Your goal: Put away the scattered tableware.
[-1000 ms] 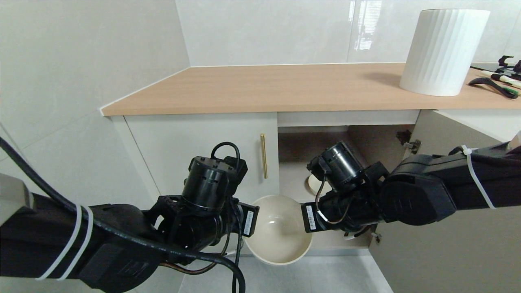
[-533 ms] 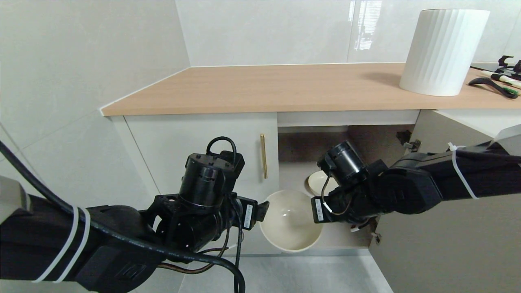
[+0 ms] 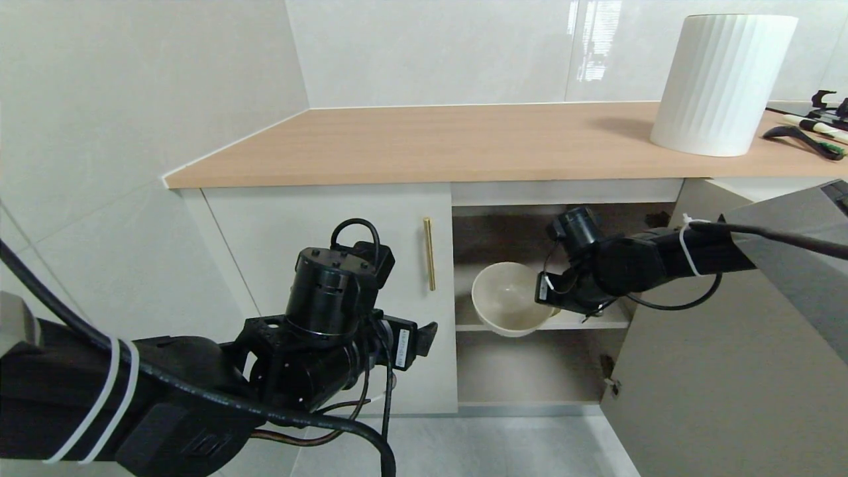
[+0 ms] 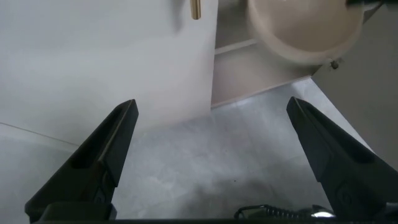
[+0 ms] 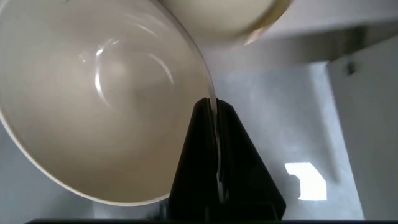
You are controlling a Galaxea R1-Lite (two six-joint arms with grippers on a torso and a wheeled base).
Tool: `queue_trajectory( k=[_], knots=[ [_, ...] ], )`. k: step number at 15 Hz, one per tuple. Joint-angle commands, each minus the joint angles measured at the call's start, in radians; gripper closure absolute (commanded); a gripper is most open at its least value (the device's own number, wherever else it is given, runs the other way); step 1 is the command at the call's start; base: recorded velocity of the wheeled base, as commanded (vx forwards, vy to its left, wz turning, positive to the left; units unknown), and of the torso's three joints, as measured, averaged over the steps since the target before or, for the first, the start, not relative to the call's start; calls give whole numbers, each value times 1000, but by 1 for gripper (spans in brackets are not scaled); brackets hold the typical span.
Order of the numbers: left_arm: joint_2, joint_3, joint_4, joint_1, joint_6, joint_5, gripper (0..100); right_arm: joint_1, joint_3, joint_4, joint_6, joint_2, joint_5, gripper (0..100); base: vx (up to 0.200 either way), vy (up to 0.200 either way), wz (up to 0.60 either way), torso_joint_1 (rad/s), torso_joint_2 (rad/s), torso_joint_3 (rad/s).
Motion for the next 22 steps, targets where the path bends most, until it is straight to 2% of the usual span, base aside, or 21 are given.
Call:
queue_trajectory(
  k=[1,7,21,22],
  knots=[
    [-1,0,0,0,0,0,0,-56,-82,1,9,93,-5,100,0,0,0,0,0,0],
    [2,0,0,0,-2,0,0,-127,-229,1,48,194,-43,100,0,0,0,0,0,0],
    [1,14,-30,0,1,-1,0,-139,-304,2,46,281,-62,100,0,0,0,0,0,0],
    [1,14,-29,0,1,-1,0,-139,-314,2,46,287,-69,0,0,0,0,0,0,0]
  ],
)
